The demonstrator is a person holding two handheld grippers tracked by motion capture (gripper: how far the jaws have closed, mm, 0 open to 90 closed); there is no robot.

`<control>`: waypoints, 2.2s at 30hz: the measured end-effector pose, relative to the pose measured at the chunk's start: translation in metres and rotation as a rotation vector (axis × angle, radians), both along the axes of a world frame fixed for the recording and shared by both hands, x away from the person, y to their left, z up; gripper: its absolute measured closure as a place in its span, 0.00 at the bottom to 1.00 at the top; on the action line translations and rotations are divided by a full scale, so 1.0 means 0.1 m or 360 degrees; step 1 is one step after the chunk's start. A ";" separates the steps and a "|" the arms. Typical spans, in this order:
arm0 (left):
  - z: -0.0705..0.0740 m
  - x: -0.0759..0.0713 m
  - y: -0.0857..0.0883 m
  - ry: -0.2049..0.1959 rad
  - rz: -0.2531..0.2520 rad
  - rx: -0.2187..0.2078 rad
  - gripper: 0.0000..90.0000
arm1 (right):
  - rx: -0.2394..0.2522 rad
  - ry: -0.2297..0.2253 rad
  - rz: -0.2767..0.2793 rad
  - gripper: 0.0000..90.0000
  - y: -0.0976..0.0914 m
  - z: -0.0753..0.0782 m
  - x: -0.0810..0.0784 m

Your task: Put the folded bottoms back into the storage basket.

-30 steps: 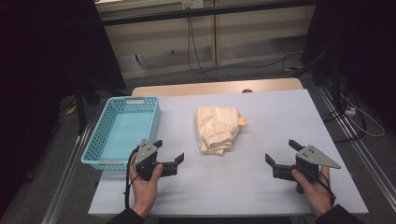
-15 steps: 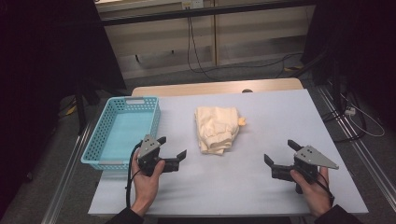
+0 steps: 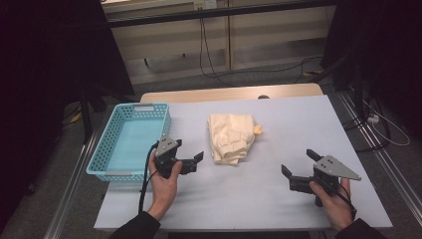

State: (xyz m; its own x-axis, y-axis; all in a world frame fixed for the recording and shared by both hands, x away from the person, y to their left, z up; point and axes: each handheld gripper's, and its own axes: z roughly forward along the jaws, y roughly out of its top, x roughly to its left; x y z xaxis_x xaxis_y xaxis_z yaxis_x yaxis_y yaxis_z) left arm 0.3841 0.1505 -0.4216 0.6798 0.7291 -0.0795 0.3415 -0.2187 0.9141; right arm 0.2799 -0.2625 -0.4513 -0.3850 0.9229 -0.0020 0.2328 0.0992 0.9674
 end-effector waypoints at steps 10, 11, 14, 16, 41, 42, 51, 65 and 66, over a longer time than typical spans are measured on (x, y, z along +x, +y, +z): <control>0.05 0.12 -0.14 0.0019 -0.0080 0.0075 0.07 | 0.0006 0.0006 0.0008 0.02 0.00 0.00 0.01; 0.06 0.13 -0.15 0.0007 -0.0056 0.0083 0.07 | 0.0006 0.0007 0.0009 0.02 0.00 0.00 0.01; 0.09 0.18 -0.15 0.0001 -0.0008 0.0109 0.06 | 0.0002 0.0007 0.0012 0.01 0.00 0.00 0.00; 0.10 0.23 -0.17 0.0038 -0.0017 0.0112 0.06 | 0.0002 0.0010 0.0013 0.02 0.00 0.00 0.01; 0.26 0.68 -0.36 0.0008 -0.0030 0.0123 0.09 | 0.0001 0.0017 0.0036 0.01 0.01 -0.01 0.01; 0.25 0.70 -0.36 0.0018 -0.0029 0.0125 0.09 | -0.0001 0.0017 0.0035 0.01 0.01 -0.01 0.01; 0.25 0.90 -0.39 0.0000 0.0022 0.0122 0.07 | -0.0016 0.0028 0.0039 0.01 0.02 -0.01 0.02; 0.10 1.07 -0.47 0.0112 0.0057 0.0147 0.07 | -0.0025 0.0033 0.0038 0.01 0.02 -0.02 0.02; 0.05 1.07 -0.50 0.0172 0.0053 0.0180 0.07 | -0.0024 0.0033 0.0039 0.01 0.02 -0.02 0.02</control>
